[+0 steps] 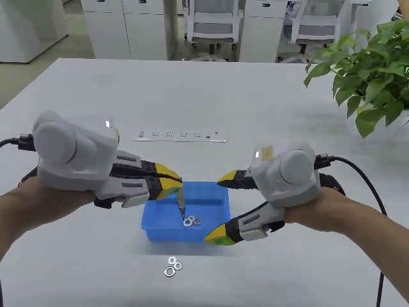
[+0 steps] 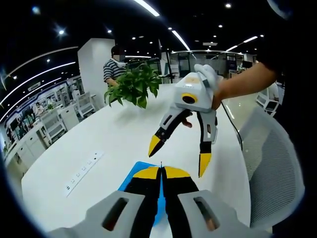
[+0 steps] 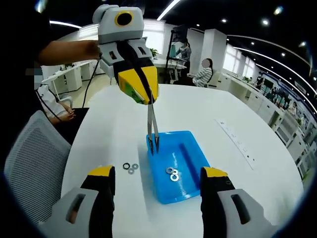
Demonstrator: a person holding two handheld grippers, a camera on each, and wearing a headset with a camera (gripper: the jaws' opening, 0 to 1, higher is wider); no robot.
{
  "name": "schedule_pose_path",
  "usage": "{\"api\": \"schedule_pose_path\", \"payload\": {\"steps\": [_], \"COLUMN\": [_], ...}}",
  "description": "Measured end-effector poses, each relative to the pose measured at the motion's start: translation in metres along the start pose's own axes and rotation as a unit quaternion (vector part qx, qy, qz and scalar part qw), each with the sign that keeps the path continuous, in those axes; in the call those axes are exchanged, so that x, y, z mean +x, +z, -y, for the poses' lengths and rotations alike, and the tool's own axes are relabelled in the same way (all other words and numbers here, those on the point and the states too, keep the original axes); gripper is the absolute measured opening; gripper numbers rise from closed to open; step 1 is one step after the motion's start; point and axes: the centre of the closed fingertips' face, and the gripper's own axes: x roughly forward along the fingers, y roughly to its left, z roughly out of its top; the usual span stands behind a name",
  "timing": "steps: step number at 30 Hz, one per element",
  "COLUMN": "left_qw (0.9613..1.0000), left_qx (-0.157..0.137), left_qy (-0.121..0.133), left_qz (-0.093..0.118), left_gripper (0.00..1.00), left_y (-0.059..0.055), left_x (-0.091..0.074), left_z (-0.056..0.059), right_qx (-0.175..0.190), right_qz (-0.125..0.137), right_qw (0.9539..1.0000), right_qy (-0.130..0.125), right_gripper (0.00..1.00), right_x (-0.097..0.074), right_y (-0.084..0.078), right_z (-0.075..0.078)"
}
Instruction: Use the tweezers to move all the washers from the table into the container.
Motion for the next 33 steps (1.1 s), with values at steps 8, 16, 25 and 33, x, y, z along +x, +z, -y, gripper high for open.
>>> {"api": "schedule_pose_path", "payload": {"steps": [8,16,25,33], "left_qw": [1.0,1.0,0.9999,0.9998], "left_qx": [0.001,0.002,0.003,-0.002], "left_qy": [-0.005,-0.009,-0.011,-0.017], "left_qz": [-0.001,-0.001,-0.004,-0.01], "left_gripper": [0.05,0.05,0.05,0.05], "left_y": [-0.004,-0.007,-0.015,-0.024], "left_x": [0.001,0.001,0.002,0.006], "left_z": [0.011,0.018,0.022,0.029], "right_qx": [0.007,0.009,0.011,0.012], "right_qz": [0.001,0.005,0.002,0.001], "right_qw": [1.0,0.9999,0.9999,0.9999], "right_qy": [-0.007,-0.009,-0.007,-0.005], "right_gripper": [0.81,0.86,0.86,0.86], "right_x": [-0.007,-0.009,-0.012,-0.013], "right_y": [-0.007,-0.011,-0.016,-0.02], "right_z": [-0.003,-0.006,-0.011,-0.016]}}
